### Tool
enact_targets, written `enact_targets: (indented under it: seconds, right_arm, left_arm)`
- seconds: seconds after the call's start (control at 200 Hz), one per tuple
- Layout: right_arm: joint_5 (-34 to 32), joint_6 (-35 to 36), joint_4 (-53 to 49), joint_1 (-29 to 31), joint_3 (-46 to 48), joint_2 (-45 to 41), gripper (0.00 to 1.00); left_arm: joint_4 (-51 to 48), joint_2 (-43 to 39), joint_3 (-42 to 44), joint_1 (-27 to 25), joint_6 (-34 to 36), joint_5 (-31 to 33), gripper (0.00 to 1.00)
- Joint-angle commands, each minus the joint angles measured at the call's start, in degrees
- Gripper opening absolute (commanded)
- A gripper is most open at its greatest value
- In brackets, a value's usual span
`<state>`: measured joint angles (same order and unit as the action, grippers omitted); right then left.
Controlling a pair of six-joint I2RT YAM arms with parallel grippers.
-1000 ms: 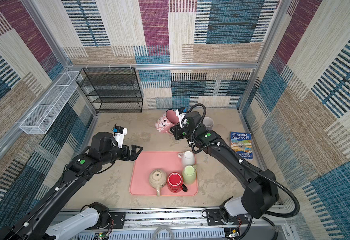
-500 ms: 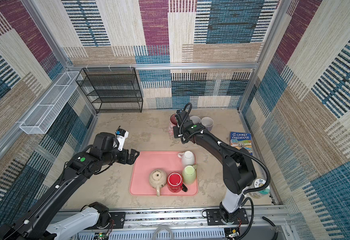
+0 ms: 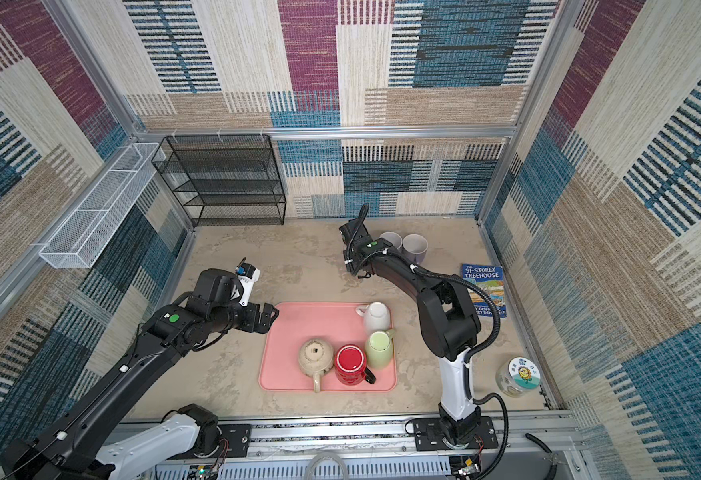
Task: Turn the mug right side up
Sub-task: 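Lower the pink mug upright beside the light blue mug and open the right gripper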
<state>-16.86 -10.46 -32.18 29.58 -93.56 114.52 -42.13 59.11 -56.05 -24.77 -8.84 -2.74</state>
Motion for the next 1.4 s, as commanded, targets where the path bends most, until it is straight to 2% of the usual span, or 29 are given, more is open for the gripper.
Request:
enact_targets:
  seconds: [0.0, 0.456, 0.927, 1.112, 1.397]
  right_arm:
    - [-2.4, 0.13, 3.53, -0.82, -1.4, 1.02, 0.0]
    - [0.06, 0.09, 3.89, -2.07, -3.46, 5.35, 0.0]
    - [-1.95, -0.22, 4.54, -2.07, 0.84, 2.37, 0.0]
    - [-0.45, -0.44, 4.7, -2.06, 1.62, 1.59, 0.25]
    - [1.2, -0.27, 5.64, -2.02, 4.83, -1.02, 0.39]
  left_arm:
    - [0.38, 0.39, 0.07, -0.01, 1.89, 0.61, 1.0]
    - [0.31, 1.87, -0.02, -0.01, 2.16, 0.02, 1.0]
    - [0.38, 1.84, 0.07, 0.01, 1.98, -0.68, 0.99]
    - [0.39, 1.32, -0.03, -0.01, 1.81, -1.46, 0.99]
    - [0.62, 1.0, -0.95, -0.1, 2.77, -3.77, 0.96]
